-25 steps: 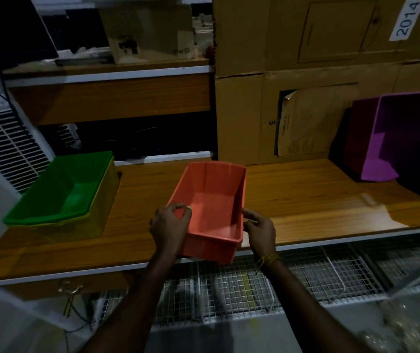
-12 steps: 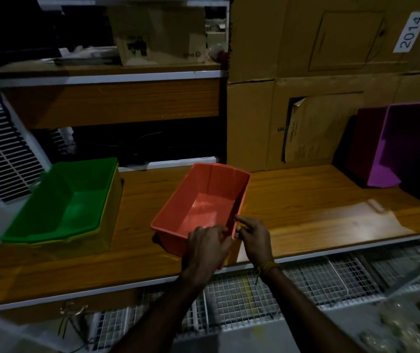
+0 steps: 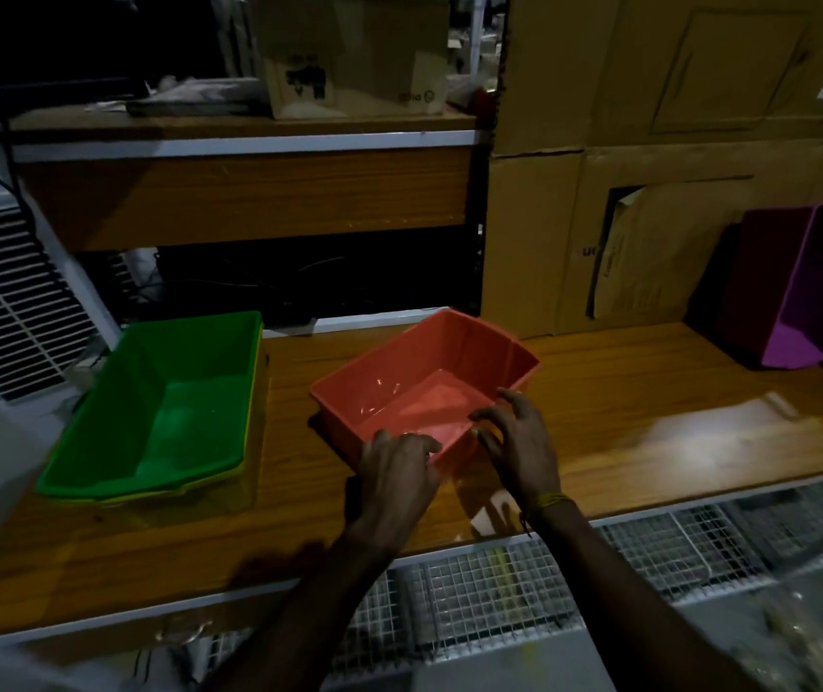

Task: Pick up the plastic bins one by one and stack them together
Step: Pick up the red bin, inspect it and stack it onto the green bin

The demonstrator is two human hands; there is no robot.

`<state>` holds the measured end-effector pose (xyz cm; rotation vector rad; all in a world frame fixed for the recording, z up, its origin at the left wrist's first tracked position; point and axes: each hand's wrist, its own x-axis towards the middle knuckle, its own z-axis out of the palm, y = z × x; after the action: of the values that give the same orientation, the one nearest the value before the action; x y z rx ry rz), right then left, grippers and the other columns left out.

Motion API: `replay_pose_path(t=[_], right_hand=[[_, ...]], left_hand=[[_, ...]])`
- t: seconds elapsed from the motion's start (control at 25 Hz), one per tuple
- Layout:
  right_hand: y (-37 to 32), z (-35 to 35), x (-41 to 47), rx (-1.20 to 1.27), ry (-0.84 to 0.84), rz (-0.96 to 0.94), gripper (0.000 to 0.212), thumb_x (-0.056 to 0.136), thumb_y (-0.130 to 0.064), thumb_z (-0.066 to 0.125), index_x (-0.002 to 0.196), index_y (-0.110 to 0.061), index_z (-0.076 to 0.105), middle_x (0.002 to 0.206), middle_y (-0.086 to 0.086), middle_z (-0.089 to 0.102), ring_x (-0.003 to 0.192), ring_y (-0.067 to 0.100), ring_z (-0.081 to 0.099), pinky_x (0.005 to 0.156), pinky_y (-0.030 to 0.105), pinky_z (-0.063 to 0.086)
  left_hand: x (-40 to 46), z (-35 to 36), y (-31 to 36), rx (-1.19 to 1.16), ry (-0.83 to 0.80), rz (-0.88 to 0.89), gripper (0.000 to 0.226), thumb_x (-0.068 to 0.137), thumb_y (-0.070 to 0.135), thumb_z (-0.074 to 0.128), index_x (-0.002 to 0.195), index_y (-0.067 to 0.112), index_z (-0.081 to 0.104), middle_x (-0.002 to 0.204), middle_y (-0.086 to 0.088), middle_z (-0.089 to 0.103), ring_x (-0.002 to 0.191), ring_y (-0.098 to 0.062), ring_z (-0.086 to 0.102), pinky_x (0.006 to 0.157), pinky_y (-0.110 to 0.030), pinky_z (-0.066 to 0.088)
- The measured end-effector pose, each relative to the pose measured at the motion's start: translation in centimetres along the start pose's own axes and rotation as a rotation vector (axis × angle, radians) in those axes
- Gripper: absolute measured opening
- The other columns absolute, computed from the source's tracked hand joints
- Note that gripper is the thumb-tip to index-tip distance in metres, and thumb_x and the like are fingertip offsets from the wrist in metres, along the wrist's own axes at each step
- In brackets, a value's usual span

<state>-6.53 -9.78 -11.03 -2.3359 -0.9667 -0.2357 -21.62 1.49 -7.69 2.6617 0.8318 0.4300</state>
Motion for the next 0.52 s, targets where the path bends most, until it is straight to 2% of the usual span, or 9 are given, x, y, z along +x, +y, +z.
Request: replay_pose_path(t=[0.12, 0.24, 0.4, 0.52], right_hand=[[-0.6, 1.1, 1.3, -0.097, 0.049, 0.024, 0.016, 0.089, -0.02, 0.069, 0.104, -0.024, 0.072, 0.116, 0.011, 0.064, 0.104, 0.034, 0.058, 0.083, 0.045, 0.051], [-0.5, 1.5, 1.7, -0.154, 0.089, 0.056, 0.013, 0.088, -0.023, 0.069, 0.1, -0.022, 0.071, 0.099, 0.01, 0.067, 0.09, 0.034, 0.059, 0.085, 0.047, 0.047], [-2.1, 1.5, 1.3, -0.093, 0.076, 0.092, 0.018, 0.089, -0.019, 0.069, 0.107, -0.019, 0.071, 0.098, 0.013, 0.065, 0.091, 0.035, 0.058, 0.076, 0.044, 0.05], [-3.1, 1.2, 0.6, 0.018, 0.106, 0.107, 0.023, 0.092, -0.013, 0.062, 0.114, -0.016, 0.069, 0.1, 0.015, 0.065, 0.092, 0.035, 0.059, 0.077, 0.043, 0.05]], left_hand=[[1.0, -0.3, -3.7, -0.044, 0.06, -0.069, 0.034, 0.082, 0.019, 0.061, 0.11, 0.036, 0.071, 0.108, 0.009, 0.073, 0.104, -0.018, 0.06, 0.083, -0.033, 0.055], [1.9, -0.6, -5.3, -0.092, 0.129, -0.1, 0.039, 0.084, 0.003, 0.056, 0.109, 0.028, 0.073, 0.108, 0.002, 0.072, 0.102, -0.022, 0.059, 0.08, -0.035, 0.054], [2.7, 0.3, -4.2, -0.031, 0.15, -0.002, 0.032, 0.09, 0.015, 0.052, 0.116, 0.028, 0.067, 0.113, -0.001, 0.067, 0.103, -0.023, 0.057, 0.087, -0.037, 0.049], [2.4, 1.8, -1.6, -0.049, 0.053, 0.023, 0.045, 0.093, 0.019, 0.051, 0.138, 0.027, 0.05, 0.14, -0.01, 0.049, 0.124, -0.03, 0.046, 0.102, -0.042, 0.042]])
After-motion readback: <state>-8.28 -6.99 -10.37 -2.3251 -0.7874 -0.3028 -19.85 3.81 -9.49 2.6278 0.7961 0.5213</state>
